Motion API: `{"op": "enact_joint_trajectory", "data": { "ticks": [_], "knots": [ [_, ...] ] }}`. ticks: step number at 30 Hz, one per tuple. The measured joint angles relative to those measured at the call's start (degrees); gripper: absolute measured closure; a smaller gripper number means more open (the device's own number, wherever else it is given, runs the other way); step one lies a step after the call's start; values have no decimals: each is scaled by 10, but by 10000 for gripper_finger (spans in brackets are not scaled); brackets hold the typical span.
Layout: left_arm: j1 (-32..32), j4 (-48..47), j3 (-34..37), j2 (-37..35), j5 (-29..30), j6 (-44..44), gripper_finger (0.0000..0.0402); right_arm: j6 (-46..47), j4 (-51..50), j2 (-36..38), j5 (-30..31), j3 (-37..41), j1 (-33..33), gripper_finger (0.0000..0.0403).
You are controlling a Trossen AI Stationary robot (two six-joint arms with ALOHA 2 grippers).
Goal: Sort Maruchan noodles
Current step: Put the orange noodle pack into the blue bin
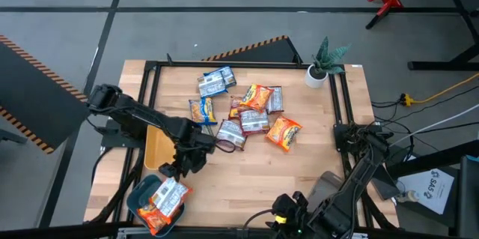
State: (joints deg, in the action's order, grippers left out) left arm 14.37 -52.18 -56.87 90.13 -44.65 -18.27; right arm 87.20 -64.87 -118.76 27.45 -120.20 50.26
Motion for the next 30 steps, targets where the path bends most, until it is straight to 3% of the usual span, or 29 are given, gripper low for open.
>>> {"op": "enact_joint_trajectory", "data": {
  "ticks": [7, 17, 30],
  "knots": [
    [-2, 31, 56, 14, -64, -20, 234, 0, 0, 0, 0, 0, 0, 237],
    [4, 104, 87, 14, -37, -20, 234, -4, -12, 0, 0, 0, 0, 237],
    [11, 124, 103, 14, -97, 13, 234, -33, -14, 0, 0, 0, 0, 237]
  ]
}}
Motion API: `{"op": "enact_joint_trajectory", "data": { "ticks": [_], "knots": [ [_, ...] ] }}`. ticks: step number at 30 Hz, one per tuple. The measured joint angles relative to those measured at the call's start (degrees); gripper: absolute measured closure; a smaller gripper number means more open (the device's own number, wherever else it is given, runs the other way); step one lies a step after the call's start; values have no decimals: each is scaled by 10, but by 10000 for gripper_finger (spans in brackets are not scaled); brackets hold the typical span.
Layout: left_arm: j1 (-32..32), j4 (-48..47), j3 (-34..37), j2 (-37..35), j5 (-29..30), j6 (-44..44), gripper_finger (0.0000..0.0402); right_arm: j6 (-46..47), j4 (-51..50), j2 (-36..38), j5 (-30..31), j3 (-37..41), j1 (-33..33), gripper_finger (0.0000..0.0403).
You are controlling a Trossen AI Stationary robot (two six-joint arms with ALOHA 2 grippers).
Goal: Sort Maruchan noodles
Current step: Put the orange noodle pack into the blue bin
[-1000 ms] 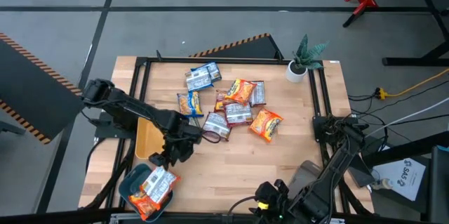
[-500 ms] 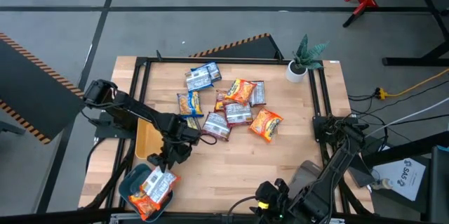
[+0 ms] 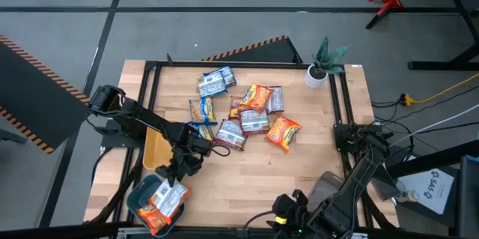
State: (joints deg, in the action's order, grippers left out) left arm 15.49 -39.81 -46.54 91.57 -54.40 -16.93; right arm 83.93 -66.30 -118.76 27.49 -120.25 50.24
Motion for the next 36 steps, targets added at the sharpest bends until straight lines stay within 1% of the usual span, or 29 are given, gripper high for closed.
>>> {"op": "enact_joint_trajectory", "data": {
  "ticks": [3, 8, 12, 16, 20, 25, 30, 32, 36],
  "knots": [
    [0, -5, -3, 0, -19, 55, 239, -3, -3, 0, 0, 0, 0, 237],
    [1, -20, -28, 0, -85, 118, 263, -4, -23, 0, 0, 0, 0, 237],
    [13, -54, -68, -14, -94, 135, 284, -4, -32, 0, 0, 0, 0, 237],
    [42, -92, -118, -46, -56, 152, 291, -6, -33, 0, 0, 0, 0, 237],
    [90, -86, -146, -82, -10, 205, 291, -18, -34, 0, 1, 0, 0, 237],
    [170, -61, -146, -102, 19, 309, 291, -30, -43, 0, 15, 0, 0, 237],
    [248, -45, -146, -103, 75, 388, 292, -49, -43, 0, 27, 0, 0, 237],
    [274, -30, -146, -103, 112, 416, 292, -50, -43, 0, 34, 0, 0, 237],
    [316, -15, -146, -103, 228, 452, 292, -50, -43, 0, 50, 0, 0, 237]
  ]
}}
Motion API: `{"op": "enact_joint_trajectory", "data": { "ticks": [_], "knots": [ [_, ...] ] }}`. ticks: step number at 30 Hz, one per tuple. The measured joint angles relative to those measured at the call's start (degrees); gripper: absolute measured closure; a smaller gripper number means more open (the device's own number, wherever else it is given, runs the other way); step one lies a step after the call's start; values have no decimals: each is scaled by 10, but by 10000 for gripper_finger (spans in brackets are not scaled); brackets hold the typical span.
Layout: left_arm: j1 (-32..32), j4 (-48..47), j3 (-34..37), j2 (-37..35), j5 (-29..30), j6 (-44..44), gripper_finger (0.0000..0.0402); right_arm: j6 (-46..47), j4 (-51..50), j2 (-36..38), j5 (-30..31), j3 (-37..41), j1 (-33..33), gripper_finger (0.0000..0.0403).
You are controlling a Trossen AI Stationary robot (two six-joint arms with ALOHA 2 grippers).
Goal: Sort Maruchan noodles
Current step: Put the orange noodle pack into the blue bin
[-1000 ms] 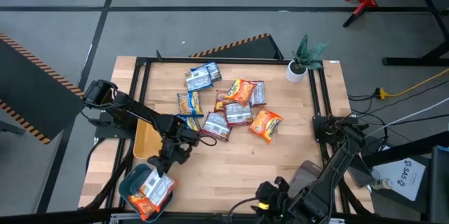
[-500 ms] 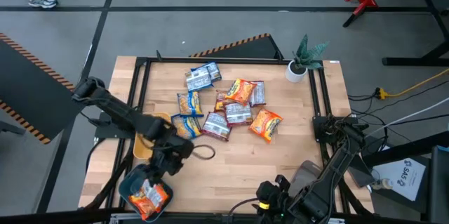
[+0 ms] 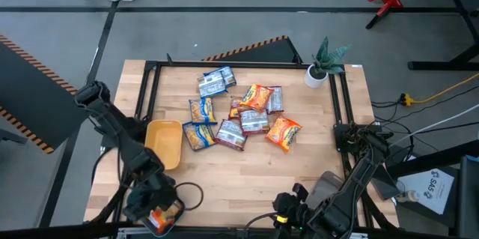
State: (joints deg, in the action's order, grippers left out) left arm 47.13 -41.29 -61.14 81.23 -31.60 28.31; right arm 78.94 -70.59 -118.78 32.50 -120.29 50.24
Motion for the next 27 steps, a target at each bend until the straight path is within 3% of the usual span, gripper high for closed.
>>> {"op": "enact_joint_trajectory", "data": {
  "ticks": [3, 6, 19, 27],
  "knots": [
    [24, 0, 0, 1, 67, 7, 292, 0, 0, 0, 4, 0, 0, 237],
    [38, 0, 0, 1, 94, 32, 292, 0, 0, 0, 3, 0, 0, 237],
    [81, -11, -22, 2, 115, 151, 292, -12, 1, 0, 0, 0, 0, 237],
    [105, -35, -81, 1, 231, 187, 292, -22, 2, 0, 14, 0, 0, 237]
  ]
}}
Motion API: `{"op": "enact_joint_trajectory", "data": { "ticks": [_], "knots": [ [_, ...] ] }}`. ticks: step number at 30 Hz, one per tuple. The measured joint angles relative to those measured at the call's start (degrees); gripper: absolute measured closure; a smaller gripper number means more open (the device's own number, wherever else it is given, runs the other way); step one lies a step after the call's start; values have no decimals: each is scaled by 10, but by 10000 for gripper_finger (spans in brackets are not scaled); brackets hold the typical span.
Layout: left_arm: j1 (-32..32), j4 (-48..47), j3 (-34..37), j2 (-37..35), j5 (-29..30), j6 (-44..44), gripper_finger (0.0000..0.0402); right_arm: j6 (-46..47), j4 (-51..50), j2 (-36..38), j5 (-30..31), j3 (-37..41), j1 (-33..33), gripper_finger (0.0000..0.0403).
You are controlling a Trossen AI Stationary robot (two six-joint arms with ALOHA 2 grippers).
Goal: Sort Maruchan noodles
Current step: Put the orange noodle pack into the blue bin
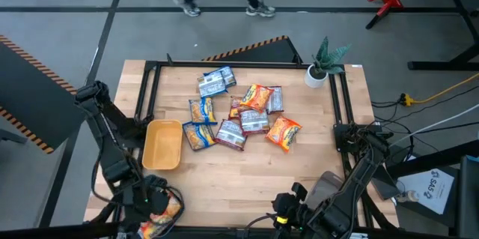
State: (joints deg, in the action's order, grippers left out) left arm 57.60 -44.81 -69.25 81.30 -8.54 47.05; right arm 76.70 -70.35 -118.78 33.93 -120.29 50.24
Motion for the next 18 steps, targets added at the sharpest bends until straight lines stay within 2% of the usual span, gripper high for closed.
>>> {"op": "enact_joint_trajectory", "data": {
  "ticks": [3, 6, 12, 15, 18],
  "knots": [
    [7, 0, 1, 1, -19, 27, 294, -5, 0, 0, 1, 0, 0, 237],
    [11, 39, -4, 1, -72, 78, 306, -7, 0, 0, 1, 0, 0, 237],
    [74, 82, -3, 21, -36, 129, 358, -15, 0, 0, 13, 0, 0, 237],
    [88, 87, 1, 62, -55, 128, 391, -17, 0, 0, 16, 0, 0, 237],
    [91, 115, 1, 100, -84, 107, 397, -22, 0, 0, 16, 0, 0, 237]
  ]
}}
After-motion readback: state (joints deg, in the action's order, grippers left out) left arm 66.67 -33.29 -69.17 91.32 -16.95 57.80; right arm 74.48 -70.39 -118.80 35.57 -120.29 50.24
